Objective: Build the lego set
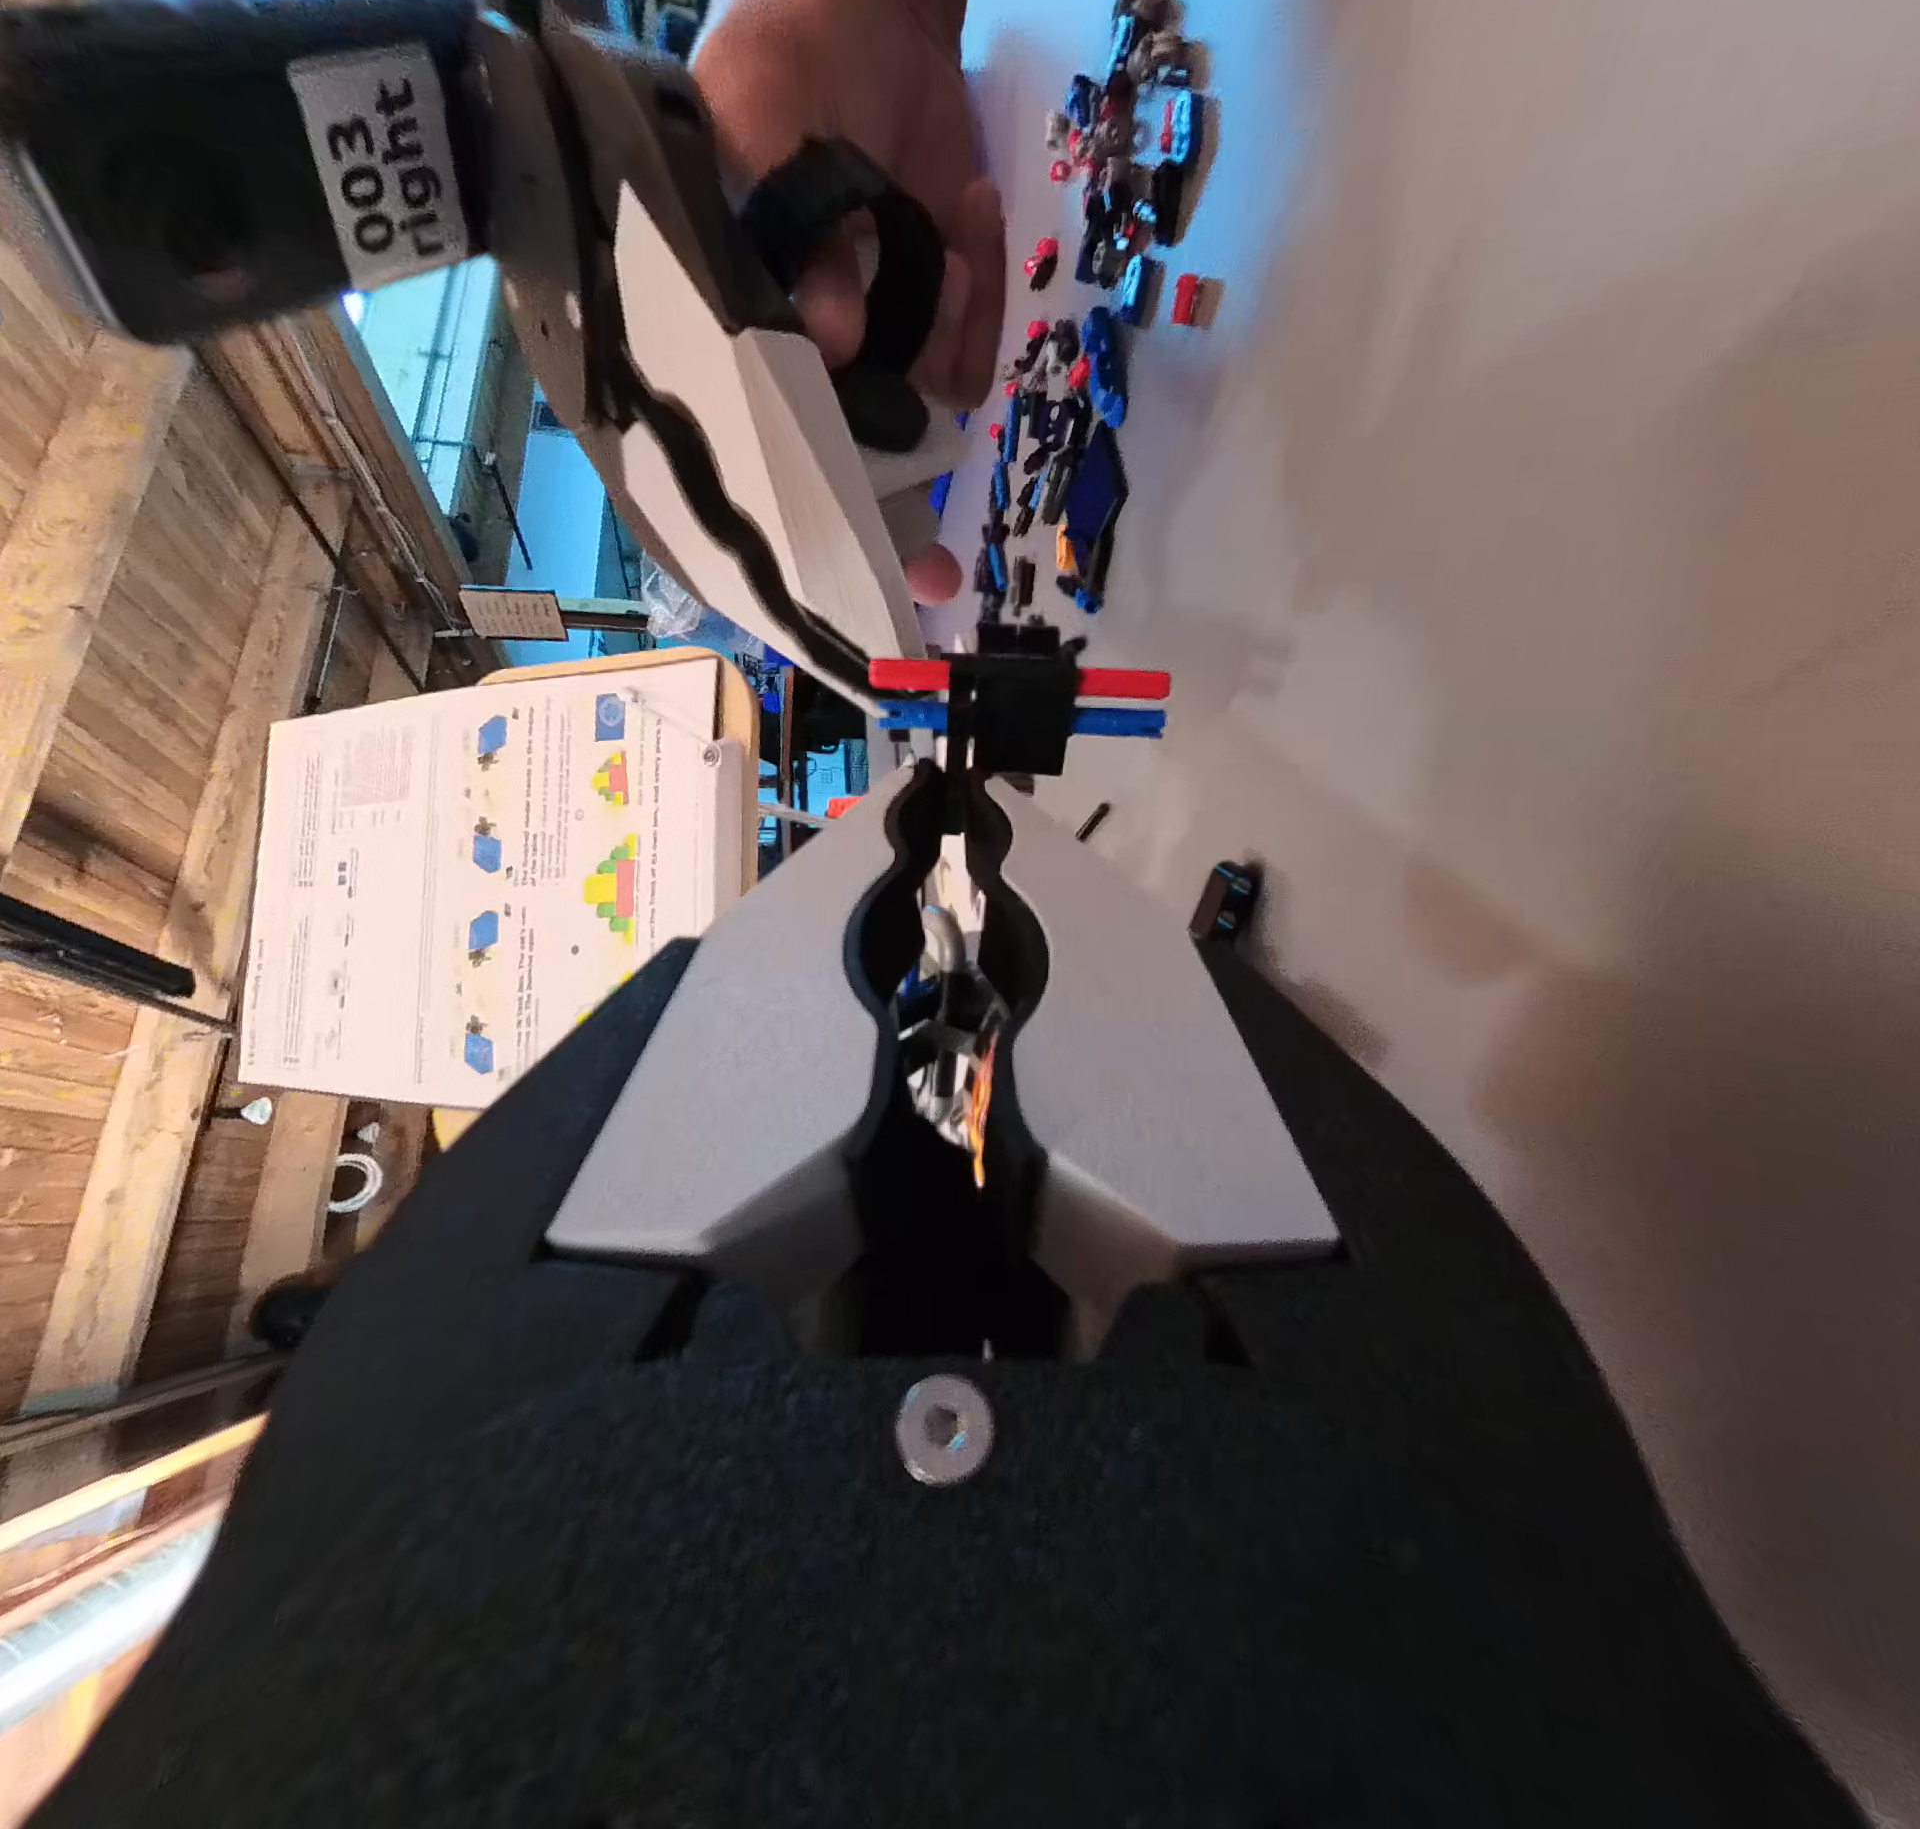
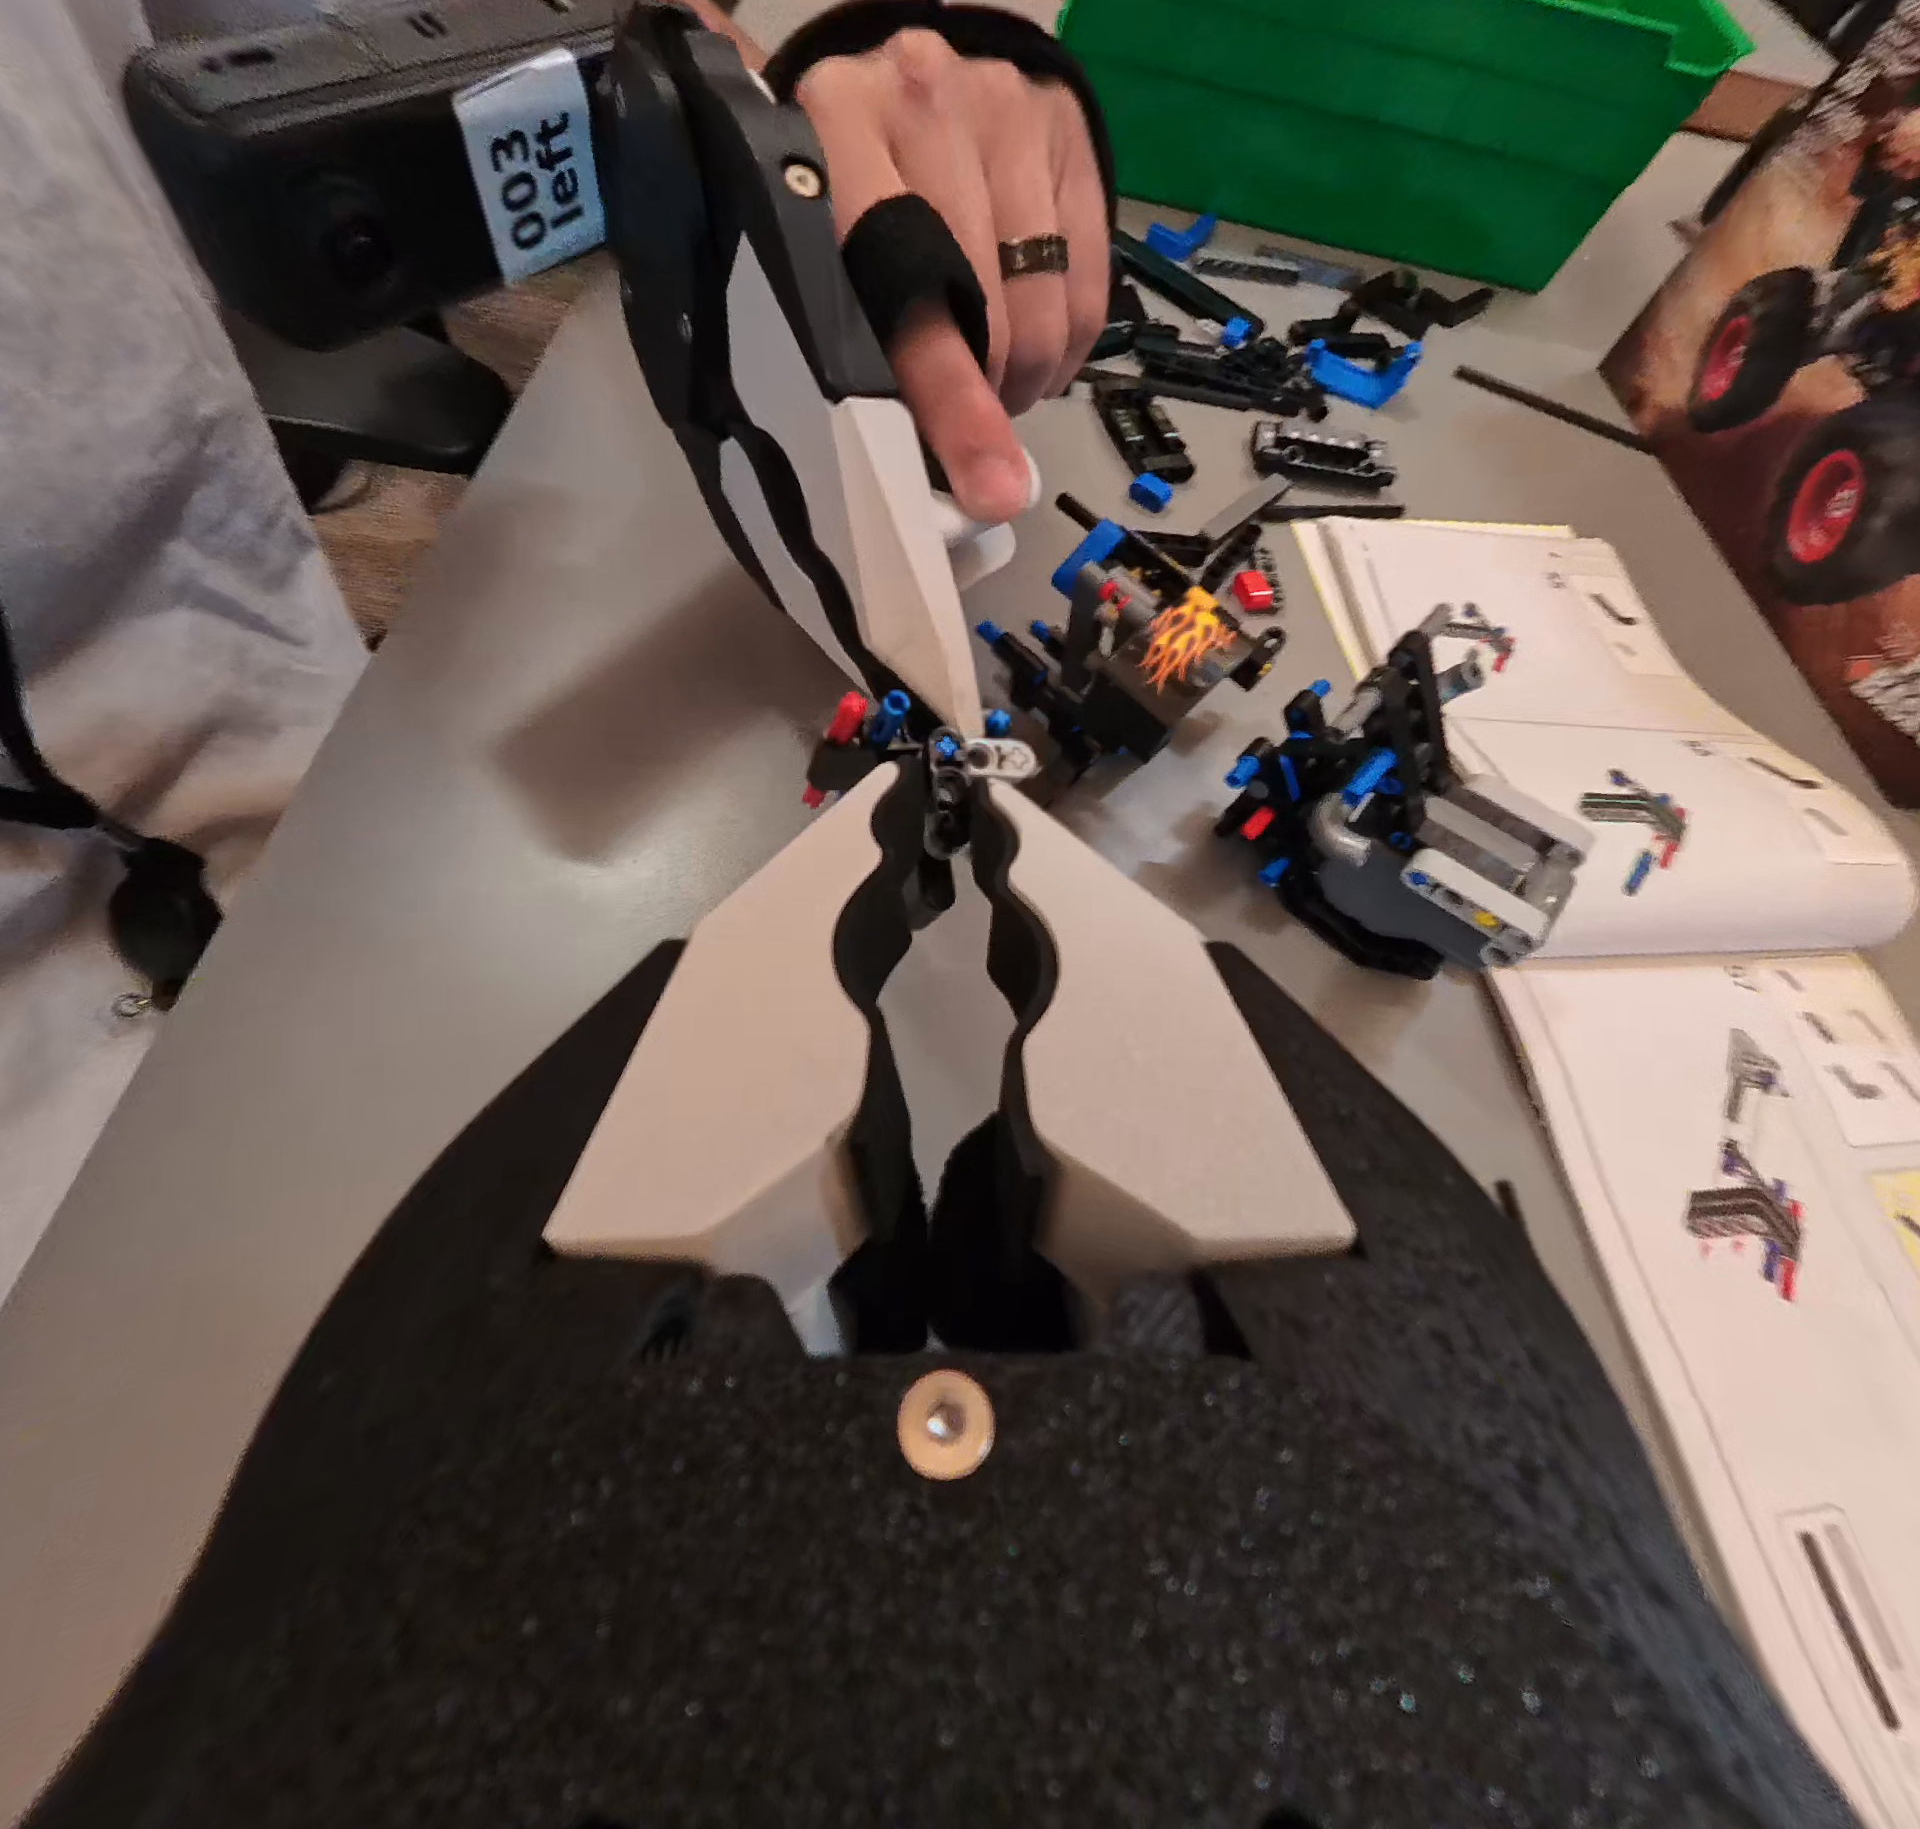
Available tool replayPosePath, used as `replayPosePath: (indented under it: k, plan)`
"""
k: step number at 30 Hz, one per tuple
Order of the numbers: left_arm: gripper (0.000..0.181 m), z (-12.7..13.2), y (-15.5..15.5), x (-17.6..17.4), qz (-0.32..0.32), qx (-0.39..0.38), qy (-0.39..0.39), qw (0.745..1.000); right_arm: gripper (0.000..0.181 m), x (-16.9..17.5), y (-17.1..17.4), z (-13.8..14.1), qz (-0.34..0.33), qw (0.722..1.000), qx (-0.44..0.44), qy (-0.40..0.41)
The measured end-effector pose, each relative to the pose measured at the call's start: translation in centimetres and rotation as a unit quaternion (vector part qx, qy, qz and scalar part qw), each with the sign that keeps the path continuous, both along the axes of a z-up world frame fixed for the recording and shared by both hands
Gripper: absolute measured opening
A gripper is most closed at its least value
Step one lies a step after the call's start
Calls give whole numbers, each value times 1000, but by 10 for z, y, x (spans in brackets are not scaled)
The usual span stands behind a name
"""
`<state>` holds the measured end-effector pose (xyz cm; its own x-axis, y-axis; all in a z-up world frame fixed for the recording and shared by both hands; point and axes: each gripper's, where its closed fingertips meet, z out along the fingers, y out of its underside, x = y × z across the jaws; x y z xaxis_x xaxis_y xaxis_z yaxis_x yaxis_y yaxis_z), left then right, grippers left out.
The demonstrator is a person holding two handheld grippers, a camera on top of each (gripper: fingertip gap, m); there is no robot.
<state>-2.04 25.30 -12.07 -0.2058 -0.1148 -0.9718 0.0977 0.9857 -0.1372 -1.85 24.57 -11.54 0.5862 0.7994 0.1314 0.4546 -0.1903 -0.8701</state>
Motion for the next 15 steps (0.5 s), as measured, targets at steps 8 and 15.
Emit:
replayPosePath:
  k: [8, 15]
  plan:
    - [2, 8, 1, 4, 10, -184, 61, 981, 7, 6, 3, 12, -22, 986, -105, 124]
    - [2, 19, -8, 0, -30, -322, 113, 940, 22, 2, -3, 26, 17, 977, -104, 186]
